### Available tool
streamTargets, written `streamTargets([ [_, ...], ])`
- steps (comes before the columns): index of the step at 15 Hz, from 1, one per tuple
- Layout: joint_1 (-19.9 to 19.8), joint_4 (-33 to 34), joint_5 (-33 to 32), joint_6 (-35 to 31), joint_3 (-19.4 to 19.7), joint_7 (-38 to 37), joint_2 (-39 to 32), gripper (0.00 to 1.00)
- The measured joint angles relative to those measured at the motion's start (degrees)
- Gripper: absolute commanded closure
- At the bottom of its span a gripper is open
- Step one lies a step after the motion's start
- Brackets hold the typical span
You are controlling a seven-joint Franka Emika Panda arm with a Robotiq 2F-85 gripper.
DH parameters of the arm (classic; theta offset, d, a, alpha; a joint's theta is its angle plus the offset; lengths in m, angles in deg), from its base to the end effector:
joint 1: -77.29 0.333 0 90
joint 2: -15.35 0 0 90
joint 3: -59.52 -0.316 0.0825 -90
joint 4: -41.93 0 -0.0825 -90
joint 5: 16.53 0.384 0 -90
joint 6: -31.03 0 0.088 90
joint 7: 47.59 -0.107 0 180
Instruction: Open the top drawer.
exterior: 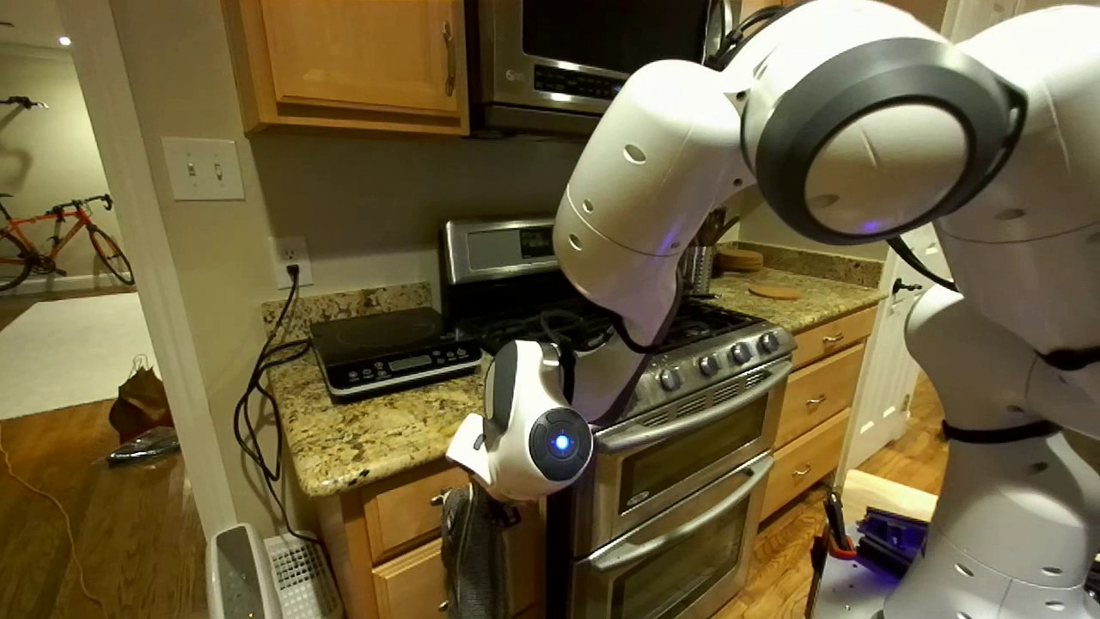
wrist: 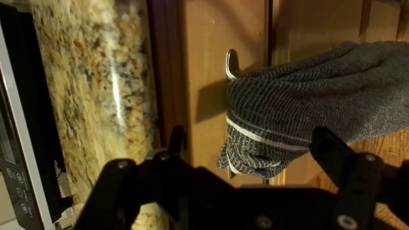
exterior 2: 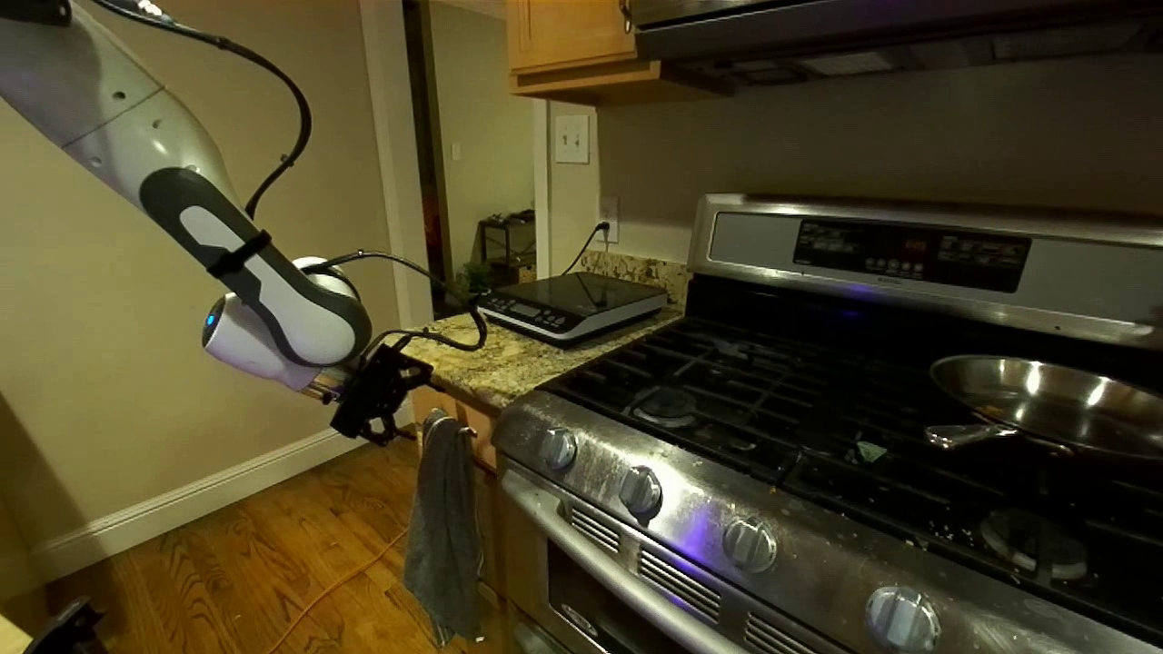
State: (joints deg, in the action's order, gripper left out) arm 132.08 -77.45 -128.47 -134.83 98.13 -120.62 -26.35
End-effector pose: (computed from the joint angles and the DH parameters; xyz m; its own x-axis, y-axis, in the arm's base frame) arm 0.4957 0.1752 0.1099 0.3955 0.9184 -0.0066 0.6121 -0.2582 0.7475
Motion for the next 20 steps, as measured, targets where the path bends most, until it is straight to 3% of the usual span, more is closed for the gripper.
streamTargets([
  [7,-5.87,4.84,0.11,-4.59,-3.15,-0.50,-2.69,0.00],
  [18,-9.74,9.08,1.96,-5.57,-6.15,-1.02,-7.30,0.00],
  [19,-9.78,9.33,2.28,-5.57,-6.15,-1.02,-7.61,0.01],
  [20,-9.78,9.54,2.58,-5.57,-6.15,-1.02,-7.92,0.16],
])
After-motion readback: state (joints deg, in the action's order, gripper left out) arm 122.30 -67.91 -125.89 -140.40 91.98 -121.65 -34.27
